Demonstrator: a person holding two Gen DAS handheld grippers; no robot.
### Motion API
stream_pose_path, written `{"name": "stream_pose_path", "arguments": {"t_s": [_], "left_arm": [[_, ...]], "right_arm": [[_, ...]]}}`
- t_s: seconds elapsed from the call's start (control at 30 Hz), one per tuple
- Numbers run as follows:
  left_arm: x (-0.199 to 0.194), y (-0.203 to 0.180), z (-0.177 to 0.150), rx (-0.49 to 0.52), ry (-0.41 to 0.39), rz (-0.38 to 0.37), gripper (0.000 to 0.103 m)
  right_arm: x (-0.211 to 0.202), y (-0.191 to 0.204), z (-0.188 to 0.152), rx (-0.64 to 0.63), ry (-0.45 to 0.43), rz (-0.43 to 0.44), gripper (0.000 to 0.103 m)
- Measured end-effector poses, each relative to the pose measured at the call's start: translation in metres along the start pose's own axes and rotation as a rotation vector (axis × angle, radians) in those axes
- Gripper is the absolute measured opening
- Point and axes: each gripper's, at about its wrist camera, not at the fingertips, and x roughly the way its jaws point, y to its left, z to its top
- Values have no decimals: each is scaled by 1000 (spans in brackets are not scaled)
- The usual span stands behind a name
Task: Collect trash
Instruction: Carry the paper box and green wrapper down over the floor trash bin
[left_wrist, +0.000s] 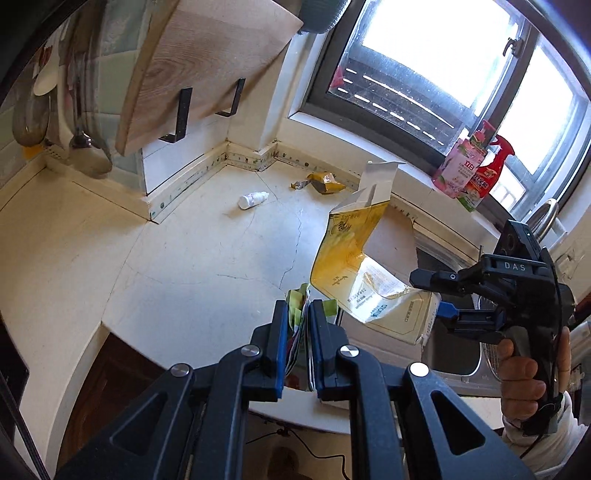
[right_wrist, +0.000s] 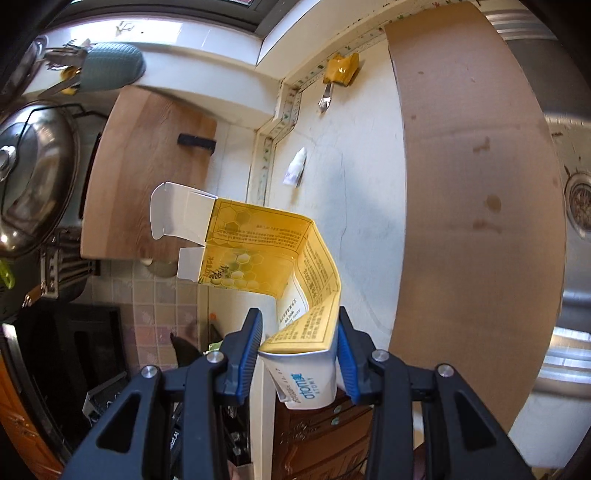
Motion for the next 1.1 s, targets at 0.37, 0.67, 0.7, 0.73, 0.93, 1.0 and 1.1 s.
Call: {"name": "stream_pose_path", "arguments": {"t_s": [0.37,0.67,0.7,0.73,0.93,1.0,1.1], "left_arm": [[-48,45,-70,35,28,-4,9],[-42,107,-146,34,93,66,9],[-39,112,-152,31,102,74,9],[-34,121,-163,23,111,80,9],[11,166,-226,-30,120,125,9],[38,185,-253,-57,121,142,9],[79,208,-289,-74,119,177,9]], "right_arm": [[16,12,-112,-32,26,-29,39],[84,-21,-203,-71,81,-186,39],[92,-24,-209,-77,83,-202,39],[103,-29,-217,-91,87,-222,39],[174,-73,-242,-126,114,-306,39],[202,-95,-246,-150,115,-340,39],[245,-128,-252,-182,127,-376,39]]}}
